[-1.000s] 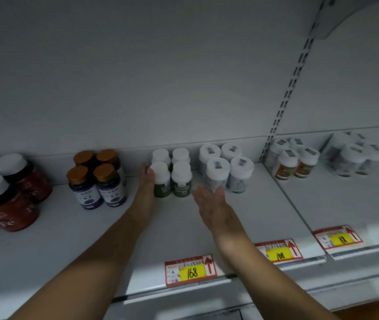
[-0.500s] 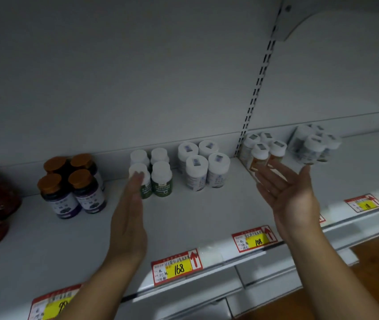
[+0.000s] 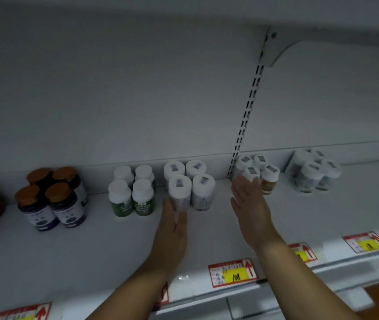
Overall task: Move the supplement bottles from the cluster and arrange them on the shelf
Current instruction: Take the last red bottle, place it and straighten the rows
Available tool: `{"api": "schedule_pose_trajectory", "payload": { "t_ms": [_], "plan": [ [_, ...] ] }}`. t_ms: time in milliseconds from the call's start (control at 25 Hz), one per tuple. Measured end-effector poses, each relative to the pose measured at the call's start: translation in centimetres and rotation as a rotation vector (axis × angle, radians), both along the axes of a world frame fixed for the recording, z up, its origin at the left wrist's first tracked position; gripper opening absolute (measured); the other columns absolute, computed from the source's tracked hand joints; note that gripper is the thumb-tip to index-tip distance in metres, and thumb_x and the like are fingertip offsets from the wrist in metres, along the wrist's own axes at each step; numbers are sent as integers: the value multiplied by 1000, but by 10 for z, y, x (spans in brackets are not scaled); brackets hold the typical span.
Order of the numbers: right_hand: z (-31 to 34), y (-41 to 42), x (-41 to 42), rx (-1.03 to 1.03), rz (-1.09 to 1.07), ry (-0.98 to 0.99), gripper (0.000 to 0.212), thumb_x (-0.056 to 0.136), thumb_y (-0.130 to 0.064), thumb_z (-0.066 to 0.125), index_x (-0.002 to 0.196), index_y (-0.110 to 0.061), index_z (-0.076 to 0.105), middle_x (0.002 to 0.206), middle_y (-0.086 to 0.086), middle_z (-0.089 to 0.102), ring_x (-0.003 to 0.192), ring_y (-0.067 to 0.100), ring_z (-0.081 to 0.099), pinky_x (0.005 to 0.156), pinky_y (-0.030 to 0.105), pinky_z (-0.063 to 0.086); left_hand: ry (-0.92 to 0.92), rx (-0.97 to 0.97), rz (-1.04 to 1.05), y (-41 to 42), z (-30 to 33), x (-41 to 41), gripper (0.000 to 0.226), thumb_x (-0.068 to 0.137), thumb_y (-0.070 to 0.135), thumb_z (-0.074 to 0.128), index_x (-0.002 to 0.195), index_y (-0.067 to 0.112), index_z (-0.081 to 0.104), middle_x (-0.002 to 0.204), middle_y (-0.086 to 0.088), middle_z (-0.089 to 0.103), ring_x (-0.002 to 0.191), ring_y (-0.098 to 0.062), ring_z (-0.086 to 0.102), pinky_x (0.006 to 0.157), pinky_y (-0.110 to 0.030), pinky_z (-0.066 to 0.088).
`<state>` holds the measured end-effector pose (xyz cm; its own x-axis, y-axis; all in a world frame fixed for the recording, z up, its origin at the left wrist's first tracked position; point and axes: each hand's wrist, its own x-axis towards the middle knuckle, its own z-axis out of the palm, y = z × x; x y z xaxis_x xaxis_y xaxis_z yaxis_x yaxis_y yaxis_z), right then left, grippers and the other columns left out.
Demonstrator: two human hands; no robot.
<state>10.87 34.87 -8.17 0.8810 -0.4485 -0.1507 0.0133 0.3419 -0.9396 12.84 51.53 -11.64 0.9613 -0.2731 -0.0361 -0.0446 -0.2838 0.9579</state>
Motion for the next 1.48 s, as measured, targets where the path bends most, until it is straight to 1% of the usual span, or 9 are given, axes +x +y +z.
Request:
{"api": "schedule_pose_trajectory", "payload": {
  "t_ms": [120,320,520,800,1000,1120,1200,1360,1480],
  "plan": [
    [-10,-15,36,-72,32,77,50,97,-39,34,143,-19,32,151,-2,33,139,14,30,117,33,20,-72,-103,142,-17,1,16,53,97,33,30,147,24,14,148,15,22,131,6,17,97,4,11],
    [-25,-11,70,-274,285,80,33,96,-46,33,119,-30,50,129,-5,53,120,6,47,113,31,27,-76,-171,368,-43,1,38,52,98,36,19,147,19,14,156,2,18,134,0,14,111,-16,8],
    [-56,-4,87,-295,321,41,84,63,-81,44,130,-29,51,136,-3,54,126,14,49,113,42,33,25,-318,482,-54,-14,68,62,90,57,24,142,25,29,151,1,33,138,-16,31,117,-44,22],
    [-39,-35,81,-86,48,53,38,96,-41,36,124,-20,50,122,-5,56,112,12,52,107,30,35,141,-476,303,-84,-13,78,40,97,39,31,129,24,50,130,-3,58,118,-21,55,108,-44,39],
    [-37,-24,87,29,-106,26,43,99,-36,33,130,-12,51,137,6,52,126,21,48,112,40,34,50,-391,350,-88,-9,73,36,101,27,24,130,21,44,134,-3,50,124,-18,47,111,-37,33],
    [-35,-25,74,16,-68,28,40,94,-48,34,120,-29,58,133,-6,54,125,14,48,114,41,31,26,-293,400,-82,1,50,48,98,41,24,140,21,35,144,4,40,131,-7,36,114,-22,22],
    [-31,-17,42,-48,-78,-14,31,94,-46,36,110,-36,61,127,-11,59,117,2,51,110,30,33,-150,-233,481,-65,14,17,44,97,37,30,135,18,42,134,10,46,121,3,40,100,-1,24],
    [17,31,-32,-488,-79,-406,40,90,-34,31,115,-21,59,117,-32,58,111,-16,48,93,2,33,-468,-263,617,25,51,3,33,94,27,30,108,13,57,100,13,56,91,9,51,84,-3,37],
    [30,87,-2,-537,184,-478,30,93,-33,35,114,-24,54,113,-36,55,108,-20,48,92,1,32,-327,-122,550,87,49,34,36,101,26,26,133,19,40,130,11,42,115,8,37,100,-4,26]
  ]
}}
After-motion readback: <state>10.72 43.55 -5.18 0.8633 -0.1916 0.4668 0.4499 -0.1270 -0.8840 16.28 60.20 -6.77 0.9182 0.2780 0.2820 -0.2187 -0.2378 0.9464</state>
